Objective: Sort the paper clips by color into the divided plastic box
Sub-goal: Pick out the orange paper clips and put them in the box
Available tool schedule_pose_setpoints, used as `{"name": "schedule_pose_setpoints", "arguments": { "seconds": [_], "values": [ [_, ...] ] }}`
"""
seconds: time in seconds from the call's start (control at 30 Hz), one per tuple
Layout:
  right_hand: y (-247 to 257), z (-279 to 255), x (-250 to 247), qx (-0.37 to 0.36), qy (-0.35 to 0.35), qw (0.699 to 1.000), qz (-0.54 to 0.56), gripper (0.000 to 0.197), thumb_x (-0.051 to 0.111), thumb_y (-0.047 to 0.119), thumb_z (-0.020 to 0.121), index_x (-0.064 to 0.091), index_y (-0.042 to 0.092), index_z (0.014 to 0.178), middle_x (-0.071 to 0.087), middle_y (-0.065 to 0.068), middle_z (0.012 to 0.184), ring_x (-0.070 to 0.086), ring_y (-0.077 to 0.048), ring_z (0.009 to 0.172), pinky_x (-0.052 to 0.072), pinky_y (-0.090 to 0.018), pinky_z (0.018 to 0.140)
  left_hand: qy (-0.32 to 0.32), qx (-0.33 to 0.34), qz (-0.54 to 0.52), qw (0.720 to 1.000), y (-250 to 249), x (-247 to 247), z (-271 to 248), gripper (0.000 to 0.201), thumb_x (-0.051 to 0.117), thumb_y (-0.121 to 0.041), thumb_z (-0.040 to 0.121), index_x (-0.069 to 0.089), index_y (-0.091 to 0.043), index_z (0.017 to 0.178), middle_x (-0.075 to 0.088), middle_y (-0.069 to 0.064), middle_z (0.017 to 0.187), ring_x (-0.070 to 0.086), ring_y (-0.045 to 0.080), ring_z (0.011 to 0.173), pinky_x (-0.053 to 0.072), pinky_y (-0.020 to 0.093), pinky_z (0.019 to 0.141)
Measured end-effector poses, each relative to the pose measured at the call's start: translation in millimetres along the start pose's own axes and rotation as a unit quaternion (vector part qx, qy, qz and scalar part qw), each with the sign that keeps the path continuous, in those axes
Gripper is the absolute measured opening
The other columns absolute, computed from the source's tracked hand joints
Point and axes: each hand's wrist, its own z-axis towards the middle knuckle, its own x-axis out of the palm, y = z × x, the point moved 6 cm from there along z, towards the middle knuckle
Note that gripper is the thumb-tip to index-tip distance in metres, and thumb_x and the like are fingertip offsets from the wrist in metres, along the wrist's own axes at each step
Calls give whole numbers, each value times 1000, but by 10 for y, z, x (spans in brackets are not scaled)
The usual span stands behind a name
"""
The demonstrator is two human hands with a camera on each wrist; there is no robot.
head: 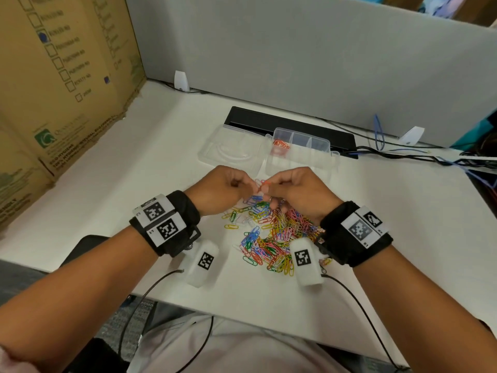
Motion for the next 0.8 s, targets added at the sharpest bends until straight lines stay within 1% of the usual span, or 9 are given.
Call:
{"name": "schedule_pose_setpoints", "arguments": {
  "seconds": [0.07,0.13,0.2,0.27,0.37,0.43,0.5,0.67,0.8],
  "values": [
    [127,9,-37,-40,-31,999,-18,9,69,7,90,73,-1,90,67,-3,67,56,-7,51,43,-18,47,-11,-112,-215,970,53,51,-2,29,56,-31,97,64,-9,81,53,2,63,42,10,49,35,20,47],
    [259,-7,22,-91,-23,991,-90,8,73,11,88,76,5,89,68,2,68,56,1,55,46,-15,57,33,-217,-376,901,101,205,-46,40,46,-43,98,59,-9,84,51,5,64,44,13,48,35,18,42],
    [275,-26,108,-108,1,981,-159,12,78,20,84,79,12,92,68,7,69,56,4,59,46,-13,66,67,-241,-425,870,127,348,-62,36,41,-40,101,57,-8,98,49,3,69,47,13,49,38,18,40],
    [217,-21,55,-110,-31,978,-176,11,78,25,83,79,17,91,65,9,67,55,3,59,46,-16,66,61,-244,-419,872,171,412,-44,27,39,-32,103,55,-10,96,44,1,67,42,9,45,33,15,36],
    [76,-12,-12,-90,-36,969,-226,11,73,19,86,78,19,77,72,5,71,63,-7,66,55,-32,70,29,-245,-322,914,218,320,-30,33,43,-28,102,48,-15,73,38,-2,56,29,7,38,19,16,32],
    [-65,-23,80,-46,18,952,-303,13,71,18,84,78,21,74,73,6,73,66,-12,71,58,-36,73,38,-201,-160,966,186,209,-35,30,52,-24,99,55,-13,71,35,-3,54,26,8,39,17,19,36],
    [-172,-30,178,-18,56,927,-372,13,68,17,82,78,21,76,72,9,74,67,-13,72,58,-35,73,72,-150,5,986,131,135,-72,24,64,-22,93,65,-15,70,37,-4,50,28,10,43,20,19,40],
    [-161,4,221,-18,58,892,-449,14,59,16,85,71,18,78,68,5,78,65,-21,77,54,-31,69,135,-116,167,970,175,150,-149,11,83,-29,76,77,-20,77,64,-14,61,53,0,60,42,14,63],
    [-52,-98,225,-55,67,914,-396,11,64,12,84,72,16,78,68,5,76,64,-14,73,56,-32,71,145,-125,259,947,222,245,-87,27,85,-36,71,76,-12,78,65,-5,67,52,8,65,41,22,64]
  ]
}}
